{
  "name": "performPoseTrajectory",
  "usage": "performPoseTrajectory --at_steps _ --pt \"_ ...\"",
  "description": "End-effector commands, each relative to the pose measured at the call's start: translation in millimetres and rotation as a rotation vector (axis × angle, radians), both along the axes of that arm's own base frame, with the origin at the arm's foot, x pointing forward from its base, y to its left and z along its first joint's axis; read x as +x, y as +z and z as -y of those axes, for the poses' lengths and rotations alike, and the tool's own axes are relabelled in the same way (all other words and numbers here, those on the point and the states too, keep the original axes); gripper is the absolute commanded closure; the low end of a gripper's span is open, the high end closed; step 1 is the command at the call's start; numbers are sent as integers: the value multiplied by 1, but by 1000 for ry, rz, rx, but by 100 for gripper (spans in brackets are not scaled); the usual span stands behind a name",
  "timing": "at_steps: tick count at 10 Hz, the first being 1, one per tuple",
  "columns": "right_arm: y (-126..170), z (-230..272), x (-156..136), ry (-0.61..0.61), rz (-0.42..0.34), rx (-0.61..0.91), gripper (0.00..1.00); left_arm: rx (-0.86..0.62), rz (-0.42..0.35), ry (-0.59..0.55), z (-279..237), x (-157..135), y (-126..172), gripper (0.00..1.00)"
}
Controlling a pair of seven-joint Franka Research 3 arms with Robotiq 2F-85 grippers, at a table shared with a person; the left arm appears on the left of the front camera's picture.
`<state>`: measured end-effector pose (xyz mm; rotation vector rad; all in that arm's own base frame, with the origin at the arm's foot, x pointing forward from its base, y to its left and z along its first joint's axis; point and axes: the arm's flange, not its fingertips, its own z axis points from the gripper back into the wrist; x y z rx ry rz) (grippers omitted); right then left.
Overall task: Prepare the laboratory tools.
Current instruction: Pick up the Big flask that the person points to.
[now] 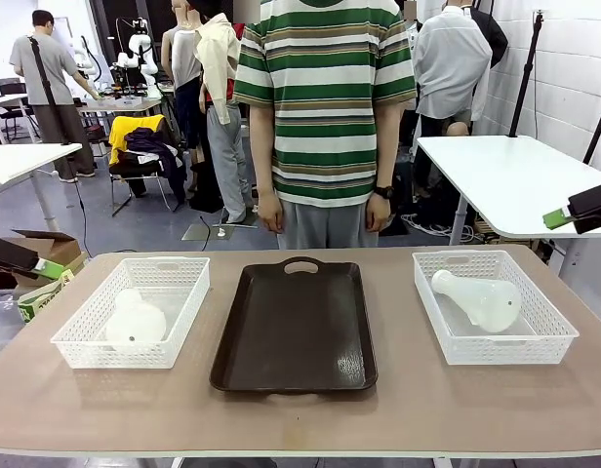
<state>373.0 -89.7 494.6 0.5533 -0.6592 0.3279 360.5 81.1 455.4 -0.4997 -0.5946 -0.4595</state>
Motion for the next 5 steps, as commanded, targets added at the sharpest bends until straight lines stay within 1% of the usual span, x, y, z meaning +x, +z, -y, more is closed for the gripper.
performPoseTrajectory --at_steps 1,2,3,4,5 --pt "-3 -1 11 29 -6 -7 0 6 -5 -20 8 9 3 0" --pt "-4 0 13 24 -10 -1 0 4 -2 -35 11 10 5 0" --pt "-7 3 14 5 -17 2 0 -3 -9 -19 12 11 5 0" --pt "-14 4 20 -70 -18 -11 0 -113 -57 -33 12 15 5 0" --pt "-5 0 9 0 -19 -2 0 6 -11 -6 16 8 5 0"
